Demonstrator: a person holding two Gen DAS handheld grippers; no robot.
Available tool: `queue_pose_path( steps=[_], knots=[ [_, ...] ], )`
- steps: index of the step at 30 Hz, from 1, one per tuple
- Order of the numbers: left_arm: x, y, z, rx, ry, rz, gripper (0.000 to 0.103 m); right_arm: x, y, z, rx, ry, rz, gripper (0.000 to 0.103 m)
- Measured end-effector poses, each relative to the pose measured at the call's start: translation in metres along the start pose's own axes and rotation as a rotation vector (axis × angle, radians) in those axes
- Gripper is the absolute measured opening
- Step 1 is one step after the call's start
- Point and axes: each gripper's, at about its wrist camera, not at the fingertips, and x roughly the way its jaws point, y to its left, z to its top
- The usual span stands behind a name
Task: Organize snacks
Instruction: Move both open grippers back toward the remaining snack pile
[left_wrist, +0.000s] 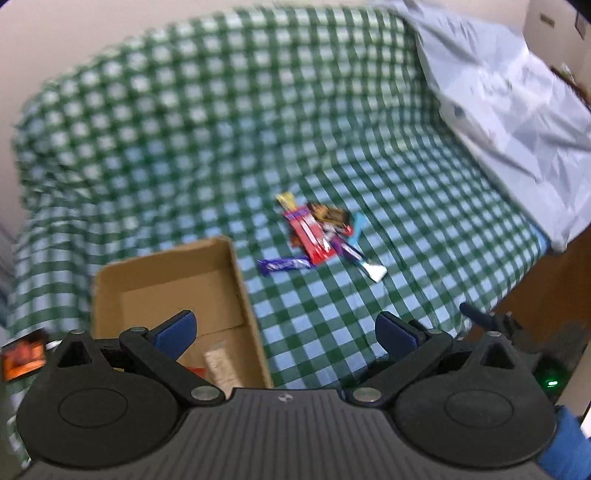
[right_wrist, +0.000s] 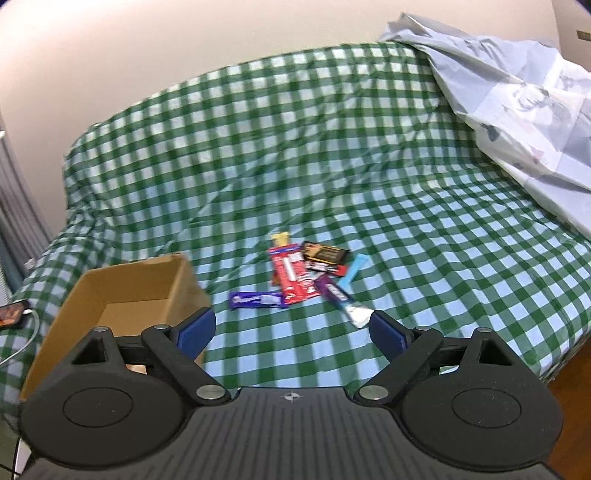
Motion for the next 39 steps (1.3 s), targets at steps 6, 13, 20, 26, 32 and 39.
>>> queue_pose_path(
  steps=[6, 13, 20, 26, 32, 39],
  knots=[
    [0.138, -0.017, 0.031, 0.104, 0.081, 0.05, 0.103, 0.051, -0.034, 0.006, -0.011, 0.04, -0.022, 0.093],
    [0.264, -0.015, 0.054, 0.11, 0.184, 0.042, 0.103, 0.127, -0.07, 0.007, -0.033, 0.128, -0.038, 0.093],
    [0.345, -0.019, 0.066, 0.217, 0.235, 0.092, 0.103, 0.203, -0.085, 0.009, -0.072, 0.185, -0.032, 0.093],
    [0.397, -0.019, 0.067, 0.292, 0.3, 0.117, 0.103, 0.263, -0.087, 0.01, -0.127, 0.229, -0.021, 0.093],
    [0.436, -0.017, 0.065, 0.352, 0.353, 0.119, 0.103, 0.305, -0.088, 0.009, -0.163, 0.253, -0.027, 0.093],
    [0.463, -0.012, 0.063, 0.354, 0.411, 0.123, 0.103, 0.339, -0.089, -0.005, -0.196, 0.294, -0.044, 0.099]
  ],
)
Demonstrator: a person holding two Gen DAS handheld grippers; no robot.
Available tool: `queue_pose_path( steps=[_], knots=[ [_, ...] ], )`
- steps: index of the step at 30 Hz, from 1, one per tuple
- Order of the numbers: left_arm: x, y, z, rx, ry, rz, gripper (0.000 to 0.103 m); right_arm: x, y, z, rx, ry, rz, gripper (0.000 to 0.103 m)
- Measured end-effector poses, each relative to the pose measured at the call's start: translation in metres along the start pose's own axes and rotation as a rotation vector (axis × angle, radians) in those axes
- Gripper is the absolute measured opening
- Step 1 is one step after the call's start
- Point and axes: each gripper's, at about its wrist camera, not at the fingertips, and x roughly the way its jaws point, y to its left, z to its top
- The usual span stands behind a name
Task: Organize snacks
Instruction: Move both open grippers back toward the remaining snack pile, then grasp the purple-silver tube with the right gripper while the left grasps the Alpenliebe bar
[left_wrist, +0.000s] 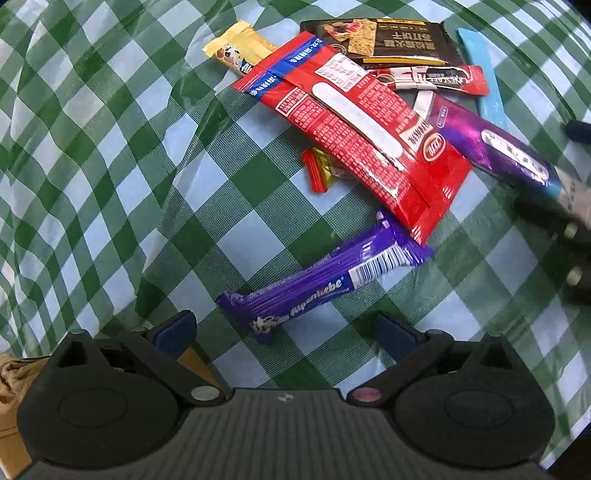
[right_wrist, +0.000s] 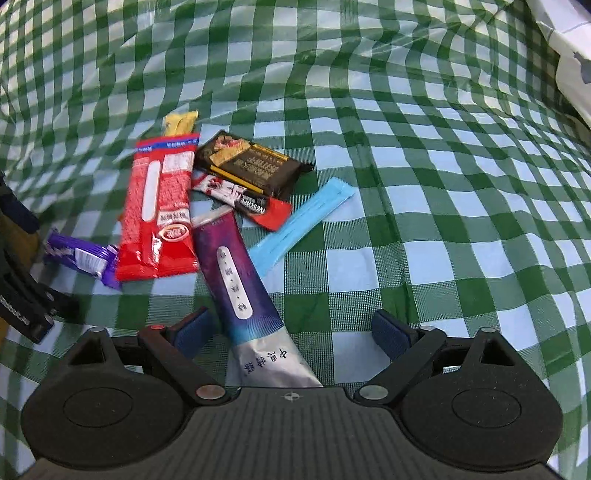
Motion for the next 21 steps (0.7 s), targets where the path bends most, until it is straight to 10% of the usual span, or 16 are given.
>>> queue_pose_path(
  steps=[5, 7, 8, 10, 21],
  knots=[
    [-0.003, 0.006, -0.002, -0.034, 0.001, -0.025, 0.089, 0.005, 0.01, -0.004, -0.054, -0.033, -0.02, 0.093],
    [-0.013, 0.005, -0.006, -0.045, -0.015, -0.107, 0.044, -0.001, 0.012, -0.005, -0.066, -0.057, -0.014, 0.055],
    [-0.017, 0.003, -0.008, -0.053, -0.015, -0.117, 0.0, -0.004, 0.014, -0.005, -0.078, -0.067, -0.005, 0.045],
    [-0.022, -0.002, -0.014, -0.055, -0.017, -0.116, 0.0, -0.009, 0.019, -0.006, -0.107, -0.067, -0.011, 0.029],
    [-0.105, -0.009, -0.063, -0.211, -0.17, -0.238, 0.0, -0.072, 0.015, -0.022, 0.02, -0.09, -0.018, 0.026]
  ],
)
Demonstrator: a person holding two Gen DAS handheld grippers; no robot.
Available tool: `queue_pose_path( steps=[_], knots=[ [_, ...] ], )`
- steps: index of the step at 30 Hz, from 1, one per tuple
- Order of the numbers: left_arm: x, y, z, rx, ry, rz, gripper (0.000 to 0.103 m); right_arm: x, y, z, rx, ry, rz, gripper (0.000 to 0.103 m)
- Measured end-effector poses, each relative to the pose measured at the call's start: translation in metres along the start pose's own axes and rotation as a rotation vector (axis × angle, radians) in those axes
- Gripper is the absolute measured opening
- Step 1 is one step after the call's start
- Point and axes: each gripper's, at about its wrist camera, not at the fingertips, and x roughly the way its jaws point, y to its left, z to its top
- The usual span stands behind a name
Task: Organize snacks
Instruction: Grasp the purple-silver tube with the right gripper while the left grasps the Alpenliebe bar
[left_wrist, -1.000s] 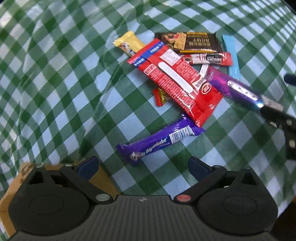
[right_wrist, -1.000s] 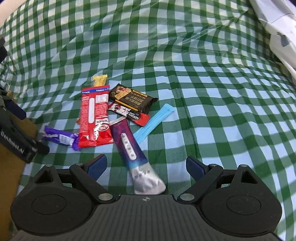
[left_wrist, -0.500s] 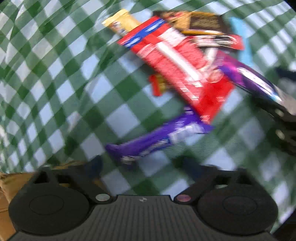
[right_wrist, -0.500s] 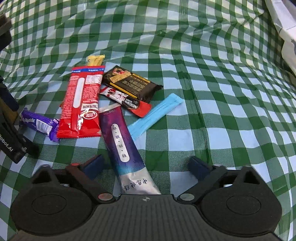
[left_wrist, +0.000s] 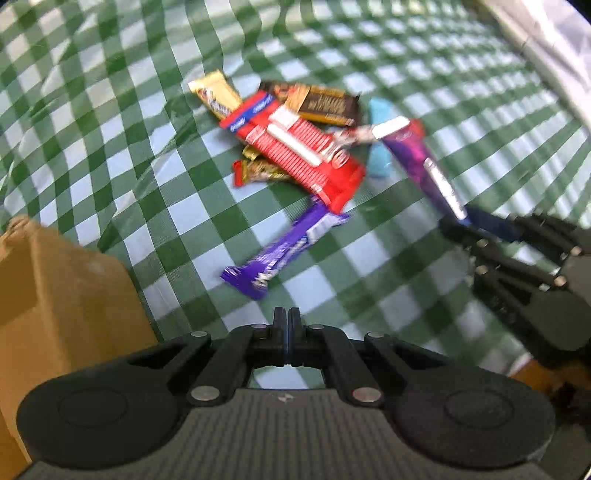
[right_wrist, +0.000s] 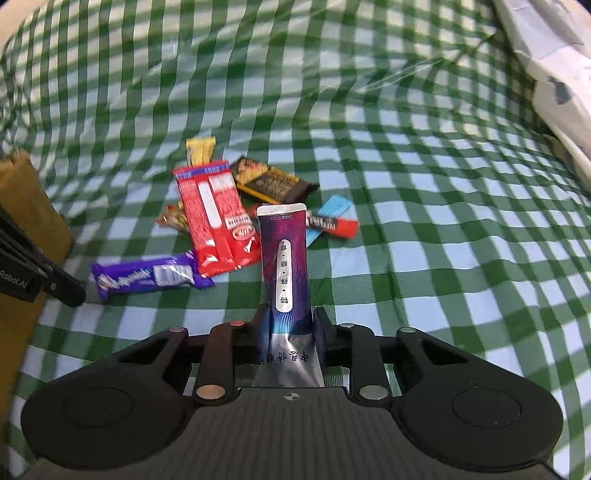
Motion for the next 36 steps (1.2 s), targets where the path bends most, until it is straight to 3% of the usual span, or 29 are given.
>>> queue_pose_path(
  steps=[7, 14, 17, 24, 29, 31, 32, 33, 35, 36],
  knots=[
    [-0.062, -0.004, -0.023, -0.094, -0.12, -0.045, 0.0, -0.055, 0.012, 0.005, 0.063, -0.082, 0.026, 0.026],
    [-0.117, 0.023, -0.06, -0.199, -0.209, -0.1, 0.0, -0.111, 0.035, 0.003, 0.092, -0.136, 0.072, 0.026],
    [-0.139, 0.031, -0.076, -0.226, -0.242, -0.09, 0.0, -0.129, 0.046, 0.001, 0.091, -0.147, 0.087, 0.026],
    [-0.172, 0.038, -0.106, -0.233, -0.298, -0.082, 0.0, -0.162, 0.065, -0.005, 0.072, -0.165, 0.102, 0.026],
    [-0.16, 0.028, -0.089, -0.17, -0.273, -0.108, 0.0, -0.165, 0.06, -0.011, 0.076, -0.156, 0.07, 0.026],
    [-0.143, 0.018, -0.069, -0.114, -0.258, -0.115, 0.012, -0.159, 0.05, -0.014, 0.098, -0.14, 0.05, 0.026],
    [-0.13, 0.012, -0.056, -0.096, -0.24, -0.119, 0.031, -0.155, 0.045, -0.015, 0.111, -0.128, 0.037, 0.026],
    [-0.117, 0.008, -0.045, -0.081, -0.221, -0.119, 0.057, -0.151, 0.039, -0.017, 0.126, -0.118, 0.027, 0.026],
    [-0.086, -0.002, -0.024, -0.06, -0.199, -0.071, 0.075, -0.14, 0.025, -0.019, 0.153, -0.094, 0.013, 0.026],
    [-0.069, -0.007, -0.014, -0.044, -0.185, -0.046, 0.078, -0.134, 0.019, -0.021, 0.162, -0.085, 0.006, 0.026]
  ],
)
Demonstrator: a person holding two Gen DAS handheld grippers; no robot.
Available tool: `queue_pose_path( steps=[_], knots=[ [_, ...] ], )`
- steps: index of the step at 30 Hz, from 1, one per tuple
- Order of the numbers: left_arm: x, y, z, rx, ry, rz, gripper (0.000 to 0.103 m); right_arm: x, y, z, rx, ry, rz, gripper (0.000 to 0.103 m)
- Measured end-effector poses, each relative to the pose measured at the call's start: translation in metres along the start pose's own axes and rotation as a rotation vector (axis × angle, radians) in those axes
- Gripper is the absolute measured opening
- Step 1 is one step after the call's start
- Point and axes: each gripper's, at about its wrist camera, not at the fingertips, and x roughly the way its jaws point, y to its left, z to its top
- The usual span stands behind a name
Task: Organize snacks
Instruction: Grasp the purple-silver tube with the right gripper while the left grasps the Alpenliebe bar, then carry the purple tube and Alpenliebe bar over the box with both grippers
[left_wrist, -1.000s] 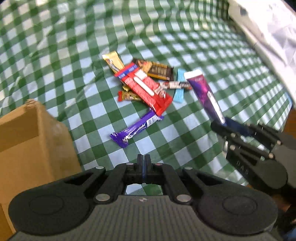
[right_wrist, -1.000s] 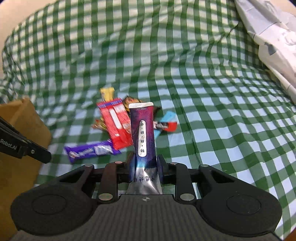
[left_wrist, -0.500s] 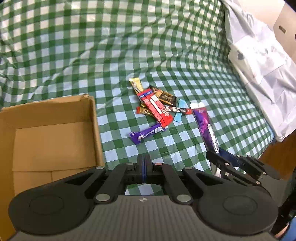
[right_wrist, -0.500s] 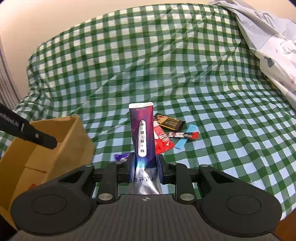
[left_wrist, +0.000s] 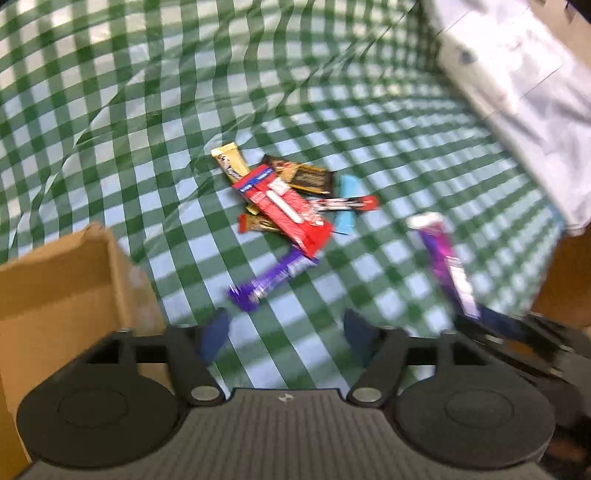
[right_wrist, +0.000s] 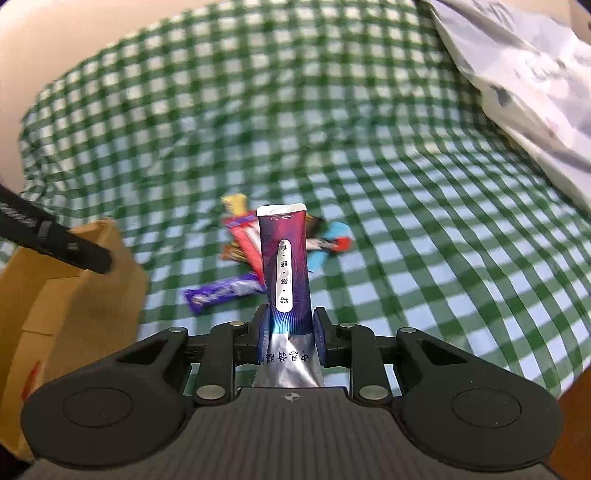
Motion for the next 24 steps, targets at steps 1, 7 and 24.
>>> queue_pose_path(
  steps=[1, 7, 24],
  knots=[
    [0.019, -0.005, 0.006, 0.023, 0.025, 0.011, 0.078, 0.007, -0.007, -0.001, 0.007, 0.01, -0.008, 0.026],
    [0.137, -0.015, 0.032, 0.033, 0.206, 0.06, 0.08, 0.048, -0.037, -0.009, 0.058, 0.069, -0.033, 0.026],
    [0.007, -0.026, -0.012, -0.082, -0.047, -0.035, 0.015, 0.047, -0.042, -0.007, 0.103, 0.028, -0.011, 0.026]
  ],
)
